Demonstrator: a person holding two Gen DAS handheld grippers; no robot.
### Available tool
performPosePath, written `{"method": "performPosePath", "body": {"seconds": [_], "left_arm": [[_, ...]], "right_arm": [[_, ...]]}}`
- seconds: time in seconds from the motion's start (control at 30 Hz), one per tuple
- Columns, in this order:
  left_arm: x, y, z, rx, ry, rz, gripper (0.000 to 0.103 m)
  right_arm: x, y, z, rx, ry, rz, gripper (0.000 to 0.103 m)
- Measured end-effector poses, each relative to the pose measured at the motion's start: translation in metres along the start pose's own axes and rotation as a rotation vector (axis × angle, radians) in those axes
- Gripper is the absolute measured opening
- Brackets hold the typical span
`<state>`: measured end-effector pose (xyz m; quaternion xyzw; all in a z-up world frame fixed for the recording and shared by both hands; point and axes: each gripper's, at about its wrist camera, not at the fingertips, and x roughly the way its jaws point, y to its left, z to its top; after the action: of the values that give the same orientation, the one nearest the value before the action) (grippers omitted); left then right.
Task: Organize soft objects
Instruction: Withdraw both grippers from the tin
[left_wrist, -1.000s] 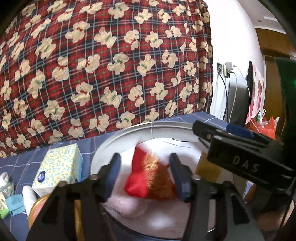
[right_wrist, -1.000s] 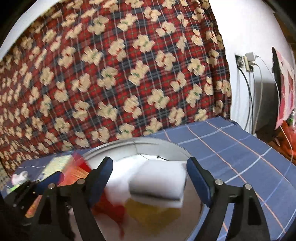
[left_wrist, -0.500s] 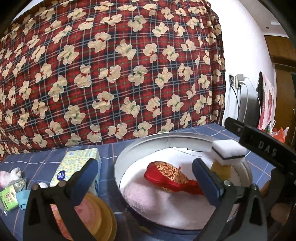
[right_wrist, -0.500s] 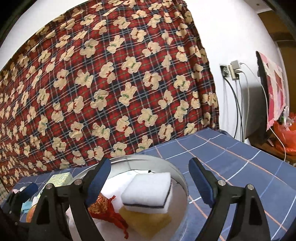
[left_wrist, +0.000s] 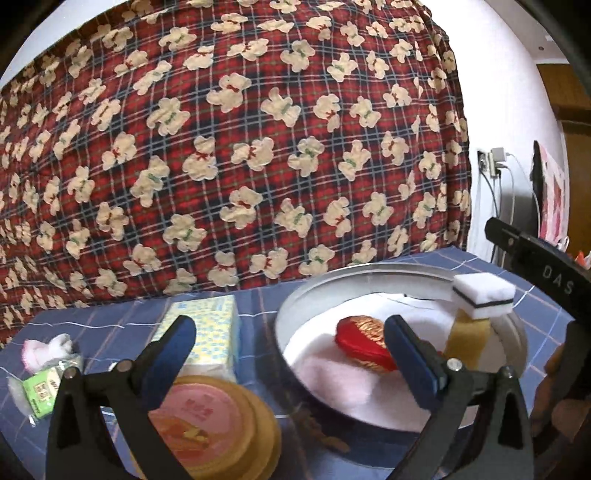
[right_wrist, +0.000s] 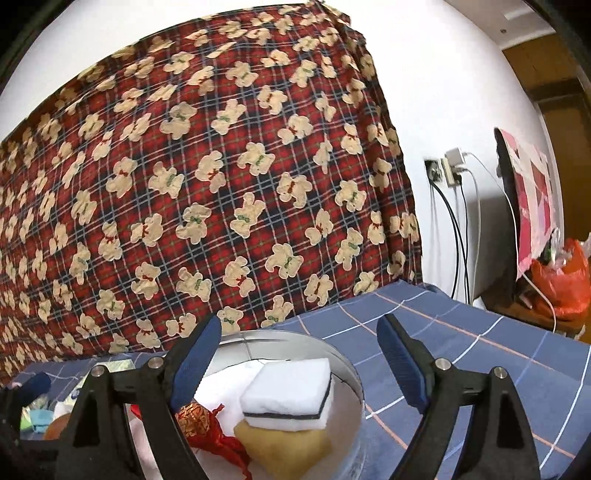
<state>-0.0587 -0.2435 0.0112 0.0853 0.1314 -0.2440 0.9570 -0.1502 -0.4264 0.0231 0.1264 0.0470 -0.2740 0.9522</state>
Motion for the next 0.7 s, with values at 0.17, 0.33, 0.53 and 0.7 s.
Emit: {"method": "performPosePath", "body": {"seconds": [0.17, 0.33, 0.53, 0.7], "left_arm": [[-0.004, 0.007, -0.003, -0.004, -0.005, 0.03, 0.103], [-0.008, 0.015, -0.004, -0.015, -0.005, 0.045, 0.103], [-0.013, 0.023, -0.007, -0.023, -0.005, 0.045, 0.103], [-0.018, 0.034, -0.01, -0.031, 0.001, 0.051, 0.103]], "right_arm": [[-0.002, 0.011, -0.003, -0.039, -0.017, -0.01, 0.088], [-0.009, 0.012, -0.004, -0.035, -0.053, -0.022, 0.088], [-0.013, 0.016, -0.007, -0.05, -0.049, -0.026, 0.088], [-0.018, 0.026, -0.012, -0.097, -0.052, -0.024, 0.088]]}}
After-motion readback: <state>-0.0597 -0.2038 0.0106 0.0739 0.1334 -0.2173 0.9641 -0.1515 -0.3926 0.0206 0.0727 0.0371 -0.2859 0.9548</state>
